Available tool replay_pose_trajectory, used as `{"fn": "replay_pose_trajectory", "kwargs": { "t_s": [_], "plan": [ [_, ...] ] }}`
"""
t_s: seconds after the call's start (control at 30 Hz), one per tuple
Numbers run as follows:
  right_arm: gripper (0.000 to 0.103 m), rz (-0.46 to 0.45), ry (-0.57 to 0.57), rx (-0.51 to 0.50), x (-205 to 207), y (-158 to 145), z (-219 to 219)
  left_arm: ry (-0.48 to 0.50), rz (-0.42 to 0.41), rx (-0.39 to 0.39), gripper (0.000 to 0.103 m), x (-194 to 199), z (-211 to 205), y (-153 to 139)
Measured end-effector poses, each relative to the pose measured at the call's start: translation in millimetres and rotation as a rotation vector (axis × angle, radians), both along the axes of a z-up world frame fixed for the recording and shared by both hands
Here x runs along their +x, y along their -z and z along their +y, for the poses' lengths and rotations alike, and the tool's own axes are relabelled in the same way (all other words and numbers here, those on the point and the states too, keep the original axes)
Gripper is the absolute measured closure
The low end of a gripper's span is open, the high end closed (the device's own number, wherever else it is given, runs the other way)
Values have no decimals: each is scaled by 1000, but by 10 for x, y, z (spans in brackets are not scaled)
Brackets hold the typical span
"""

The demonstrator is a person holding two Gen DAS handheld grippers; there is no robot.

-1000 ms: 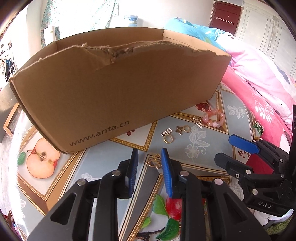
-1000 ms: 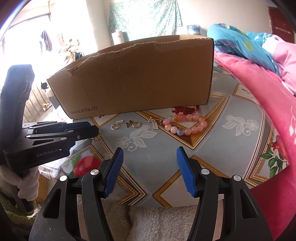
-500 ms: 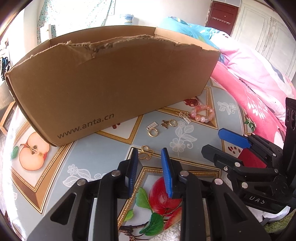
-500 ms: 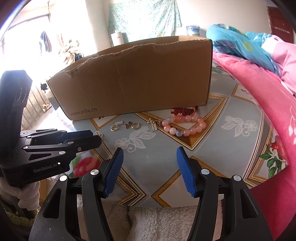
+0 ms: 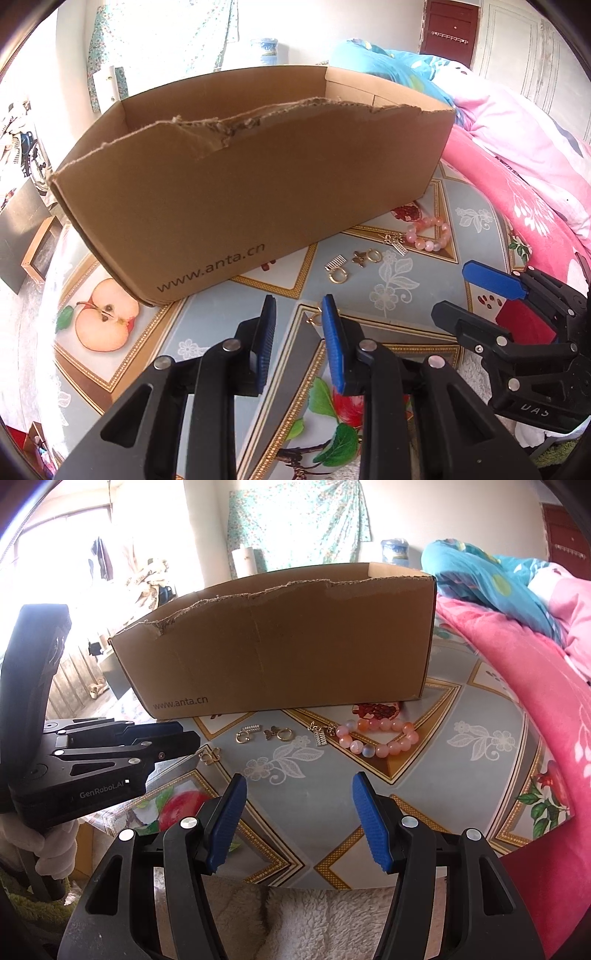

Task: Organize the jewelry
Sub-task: 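Position the left gripper over a gold ring while the right gripper approaches the gold flower charm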

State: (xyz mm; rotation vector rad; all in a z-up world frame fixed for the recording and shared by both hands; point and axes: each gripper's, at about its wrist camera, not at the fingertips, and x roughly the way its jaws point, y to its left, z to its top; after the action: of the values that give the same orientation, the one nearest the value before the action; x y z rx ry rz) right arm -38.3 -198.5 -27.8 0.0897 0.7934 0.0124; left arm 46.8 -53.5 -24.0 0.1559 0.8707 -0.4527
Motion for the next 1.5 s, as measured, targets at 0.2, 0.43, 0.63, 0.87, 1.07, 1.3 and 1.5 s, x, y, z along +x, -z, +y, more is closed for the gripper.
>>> {"fn": "replay_pose_trajectory", "kwargs": {
  "t_s": [0.2,0.43,0.63,0.87,1.07,1.3,1.5],
  "plan": [
    [47,-7,-70,-6,67,-43,185,-76,-6,19,78,41,202,18],
    [53,-1,-160,-5,220,-43,495,-125,-9,2,78,5,381,16],
    [60,10,-191,-50,362,-18,683,-143,-8,-25,78,-28,459,36],
    [64,68,-180,-66,516,71,765,-148,4,-43,78,-3,515,79],
    [69,102,-163,-96,626,179,847,-159,8,-47,78,24,539,75],
    [89,115,-161,-145,659,175,904,-162,9,-59,78,52,533,64],
    [90,125,-167,-136,564,168,922,-140,9,-56,78,51,510,55]
  ]
}}
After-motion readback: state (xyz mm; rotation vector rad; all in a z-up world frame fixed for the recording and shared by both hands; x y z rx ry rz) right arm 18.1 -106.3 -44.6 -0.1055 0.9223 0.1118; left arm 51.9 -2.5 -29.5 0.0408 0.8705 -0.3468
